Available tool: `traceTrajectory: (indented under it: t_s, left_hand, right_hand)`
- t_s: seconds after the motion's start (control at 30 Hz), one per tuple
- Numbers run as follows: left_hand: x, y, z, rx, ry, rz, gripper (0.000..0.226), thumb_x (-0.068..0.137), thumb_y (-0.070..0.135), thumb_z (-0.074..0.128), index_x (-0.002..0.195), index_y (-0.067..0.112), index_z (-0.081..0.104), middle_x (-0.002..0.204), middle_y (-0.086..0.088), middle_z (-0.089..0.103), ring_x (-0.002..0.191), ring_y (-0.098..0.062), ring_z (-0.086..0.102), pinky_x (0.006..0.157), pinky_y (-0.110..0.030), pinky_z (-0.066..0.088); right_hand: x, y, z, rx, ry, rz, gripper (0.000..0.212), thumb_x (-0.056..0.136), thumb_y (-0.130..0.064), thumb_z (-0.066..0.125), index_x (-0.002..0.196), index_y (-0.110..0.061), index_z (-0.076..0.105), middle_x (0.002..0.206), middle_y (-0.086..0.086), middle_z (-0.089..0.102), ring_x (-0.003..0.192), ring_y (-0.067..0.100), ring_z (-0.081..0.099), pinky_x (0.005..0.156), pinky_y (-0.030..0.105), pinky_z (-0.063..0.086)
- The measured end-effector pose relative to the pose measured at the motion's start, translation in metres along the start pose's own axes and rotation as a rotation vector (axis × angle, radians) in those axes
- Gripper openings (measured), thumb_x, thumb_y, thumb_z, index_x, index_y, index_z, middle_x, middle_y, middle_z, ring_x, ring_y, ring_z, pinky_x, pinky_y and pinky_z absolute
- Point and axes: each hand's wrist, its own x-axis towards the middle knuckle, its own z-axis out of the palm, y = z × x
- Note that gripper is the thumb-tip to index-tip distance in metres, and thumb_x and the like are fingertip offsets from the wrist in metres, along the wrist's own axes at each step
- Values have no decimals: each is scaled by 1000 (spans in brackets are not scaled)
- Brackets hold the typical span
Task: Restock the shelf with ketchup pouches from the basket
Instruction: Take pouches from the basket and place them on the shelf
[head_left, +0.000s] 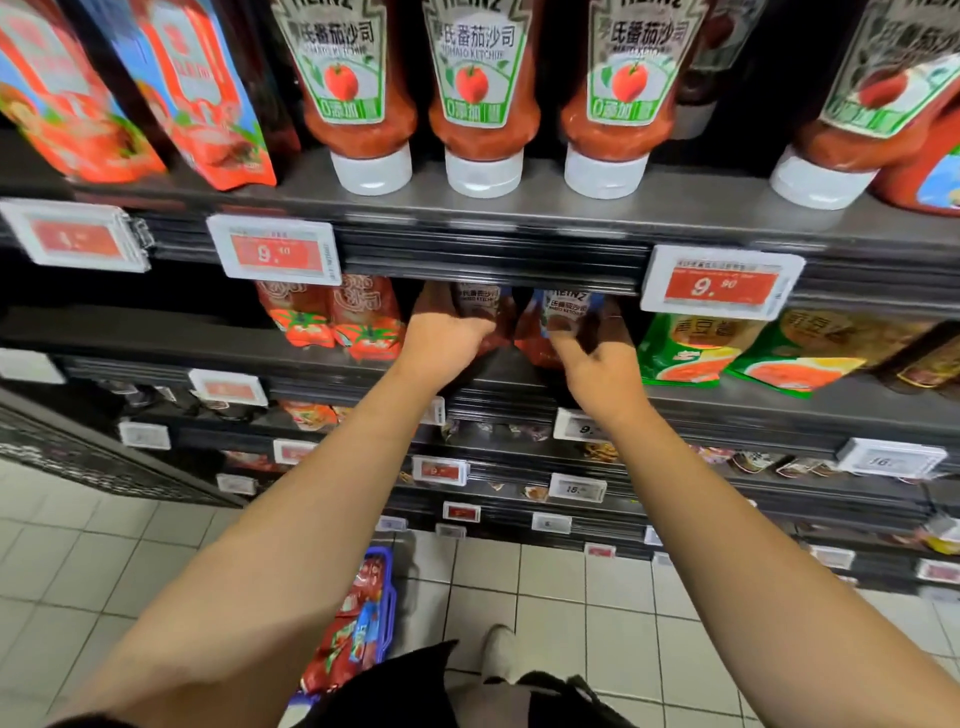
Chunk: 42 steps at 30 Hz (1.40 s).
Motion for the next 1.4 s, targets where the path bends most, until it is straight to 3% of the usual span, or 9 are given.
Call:
traceTrajectory:
  t_s: [0.07,0.13,0.23,0.4,0.7,0.8,0.97,1.1,1.4]
  left_hand:
    - [1,-11,1,134,14,86,28,77,9,78,92,-5,59,79,-21,70,75,-25,72,64,-39,58]
    - [0,-22,0,275,28,111,36,78,17,82,94,1,54,65,-5,61,55,2,60,54,-23,47]
    - [-3,-31,1,337,101,190,45,83,20,81,112,2,52,66,9,54,54,1,50,47,-3,35]
    - [10,-19,11,394,54,143,47,89,14,71,129,5,46,112,-19,64,101,-36,64,82,-39,56]
    - [48,-6,16,462,-60,90,50,97,26,63,140,3,51,145,-20,51,135,-33,47,110,-30,32]
    - [46,-11,15,409,2,161,57,93,22,69,141,1,48,145,-21,51,135,-33,47,110,-27,30]
    - [41,-18,15,367,133,336,77,90,21,74,150,-1,32,152,-20,44,139,-32,45,116,-33,29]
    - [54,-19,21,351,154,322,76,90,33,71,152,12,33,146,-10,54,130,-30,55,104,-31,42]
    - [66,-11,23,487,129,249,83,97,32,62,160,15,10,159,-11,36,142,-30,41,113,-30,28]
  right_hand:
    - [-2,5,-1,-135,-45,-30,42,85,-38,73,121,-26,55,116,7,69,105,22,67,93,45,55]
    - [-2,9,-1,-271,-40,-34,52,86,-37,74,129,-17,53,118,9,68,107,26,66,93,43,55]
    - [0,11,0,-385,6,-31,58,87,-35,75,134,-12,50,121,14,67,110,32,64,92,40,55]
    - [20,8,10,-446,4,34,59,90,-26,72,139,-6,45,130,20,61,117,37,59,99,43,50]
    - [72,12,20,-556,-172,155,55,100,-37,53,141,0,46,146,23,47,135,36,45,110,35,33]
    - [70,15,22,-495,-109,92,64,93,-46,61,142,-6,47,143,16,52,132,31,50,108,35,39]
    - [63,20,35,-437,116,-24,99,85,-42,73,156,-5,15,158,11,34,143,23,38,113,24,26]
    - [69,25,42,-508,203,-88,90,93,-39,64,158,-9,11,159,10,35,141,27,41,114,28,30]
    - [89,18,46,-555,164,-22,77,100,-34,51,159,-9,9,159,16,33,144,32,36,115,36,28]
